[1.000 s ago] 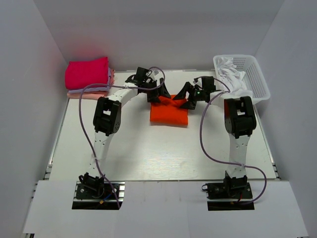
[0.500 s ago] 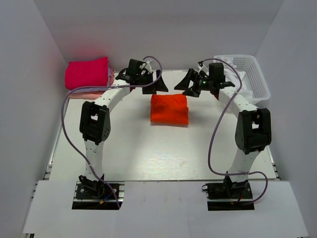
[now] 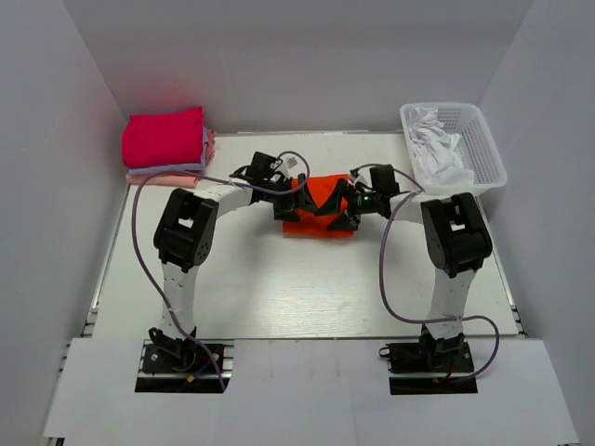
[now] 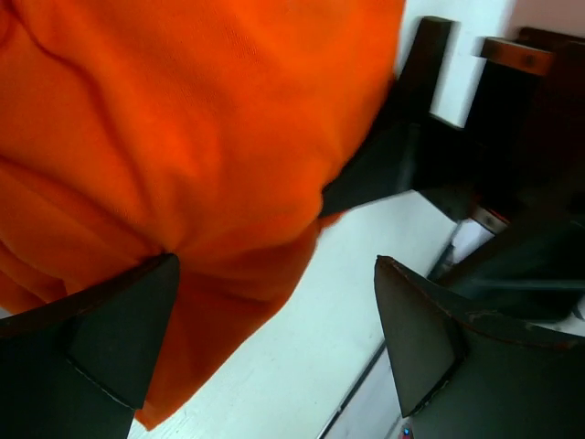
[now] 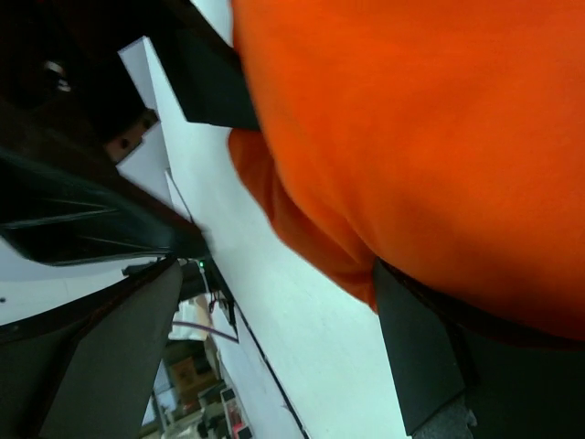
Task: Fold and stack the t-shirts
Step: Smooth out wrinkles on the folded tshirt, then put the neatly folded tshirt into the corner of the board with the left arm
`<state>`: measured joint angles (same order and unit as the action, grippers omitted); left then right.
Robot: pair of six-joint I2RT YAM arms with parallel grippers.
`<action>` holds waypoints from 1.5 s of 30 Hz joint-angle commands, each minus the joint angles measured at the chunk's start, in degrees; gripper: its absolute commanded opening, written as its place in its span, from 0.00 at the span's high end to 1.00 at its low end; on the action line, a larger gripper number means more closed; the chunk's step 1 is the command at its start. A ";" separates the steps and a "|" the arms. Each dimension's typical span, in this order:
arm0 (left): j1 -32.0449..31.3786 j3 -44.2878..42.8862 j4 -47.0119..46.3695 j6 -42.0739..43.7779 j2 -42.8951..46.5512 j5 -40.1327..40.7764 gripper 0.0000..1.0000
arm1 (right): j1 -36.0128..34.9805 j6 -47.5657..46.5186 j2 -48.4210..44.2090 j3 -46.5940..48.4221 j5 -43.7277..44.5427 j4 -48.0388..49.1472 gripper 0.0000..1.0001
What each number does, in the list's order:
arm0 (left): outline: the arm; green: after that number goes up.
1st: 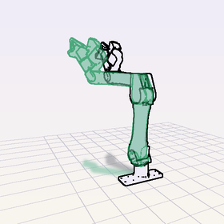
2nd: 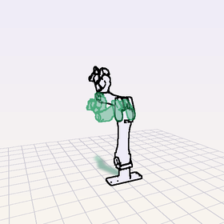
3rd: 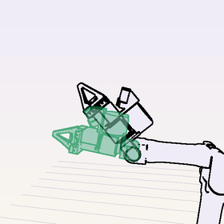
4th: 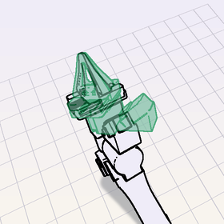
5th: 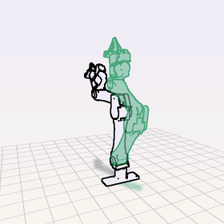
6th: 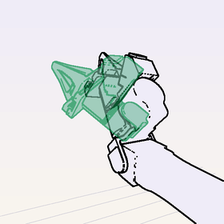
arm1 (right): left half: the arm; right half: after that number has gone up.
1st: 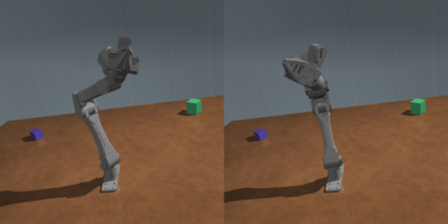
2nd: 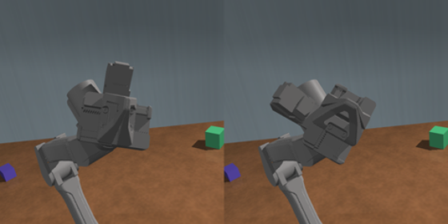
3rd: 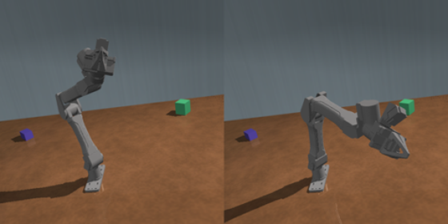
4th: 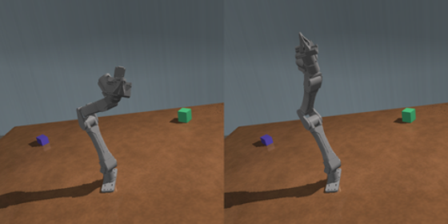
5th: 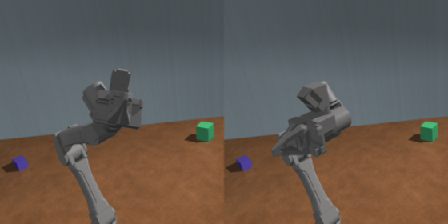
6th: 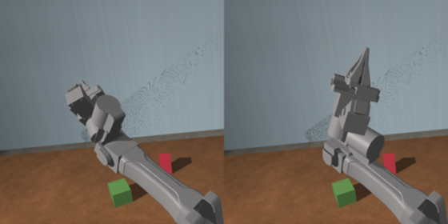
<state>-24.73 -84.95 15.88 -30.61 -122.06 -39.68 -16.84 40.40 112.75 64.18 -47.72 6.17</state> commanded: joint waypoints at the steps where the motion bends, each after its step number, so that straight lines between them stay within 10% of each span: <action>1: 0.12 4.69 0.73 -0.85 -0.02 -1.11 0.00 | 1.19 -0.23 3.51 -2.38 0.70 4.28 0.09; 13: 0.65 2.61 9.60 4.16 -0.56 8.03 0.00 | 5.50 -3.21 1.86 -8.73 4.57 2.80 0.09; 26: 0.65 -12.96 24.10 5.30 8.77 24.03 0.00 | 5.68 -16.75 -15.00 6.92 8.24 -14.78 0.09; 45: -0.85 -16.65 25.24 -0.77 -5.20 32.02 0.16 | 6.29 -19.31 -19.85 11.40 19.68 -22.70 0.09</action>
<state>-24.84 -99.44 40.75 -30.11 -125.25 -9.37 -10.90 21.85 93.27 74.85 -28.64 -15.86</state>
